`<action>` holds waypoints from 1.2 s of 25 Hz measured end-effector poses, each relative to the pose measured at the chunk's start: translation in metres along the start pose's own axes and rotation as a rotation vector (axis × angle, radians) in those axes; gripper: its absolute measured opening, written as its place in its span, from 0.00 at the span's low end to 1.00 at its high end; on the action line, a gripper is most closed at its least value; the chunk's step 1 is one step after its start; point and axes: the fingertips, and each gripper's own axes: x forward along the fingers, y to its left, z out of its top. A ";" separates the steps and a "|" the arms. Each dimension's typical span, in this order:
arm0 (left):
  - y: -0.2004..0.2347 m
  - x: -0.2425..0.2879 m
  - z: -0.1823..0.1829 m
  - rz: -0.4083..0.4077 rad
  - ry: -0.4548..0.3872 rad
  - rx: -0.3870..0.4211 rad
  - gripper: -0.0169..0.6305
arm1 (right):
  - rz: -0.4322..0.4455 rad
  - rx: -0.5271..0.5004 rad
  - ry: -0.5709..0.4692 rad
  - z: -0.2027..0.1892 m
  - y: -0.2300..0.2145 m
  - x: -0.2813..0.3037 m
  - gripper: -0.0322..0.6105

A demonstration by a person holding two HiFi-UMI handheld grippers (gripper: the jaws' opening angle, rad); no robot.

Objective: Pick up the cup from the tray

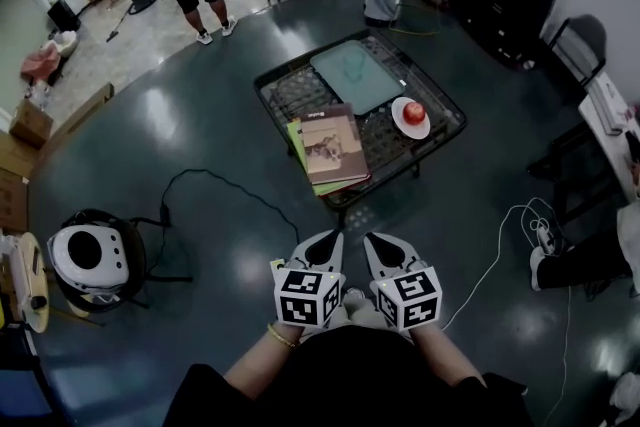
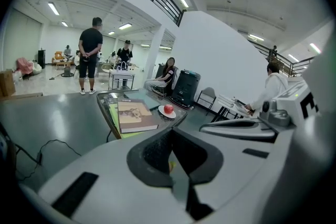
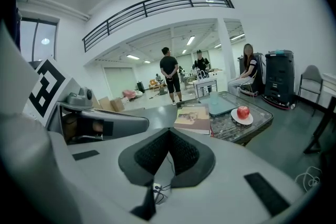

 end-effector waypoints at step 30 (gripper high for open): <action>0.016 0.050 0.024 0.044 0.008 0.028 0.04 | -0.009 0.014 -0.003 0.022 -0.053 0.036 0.05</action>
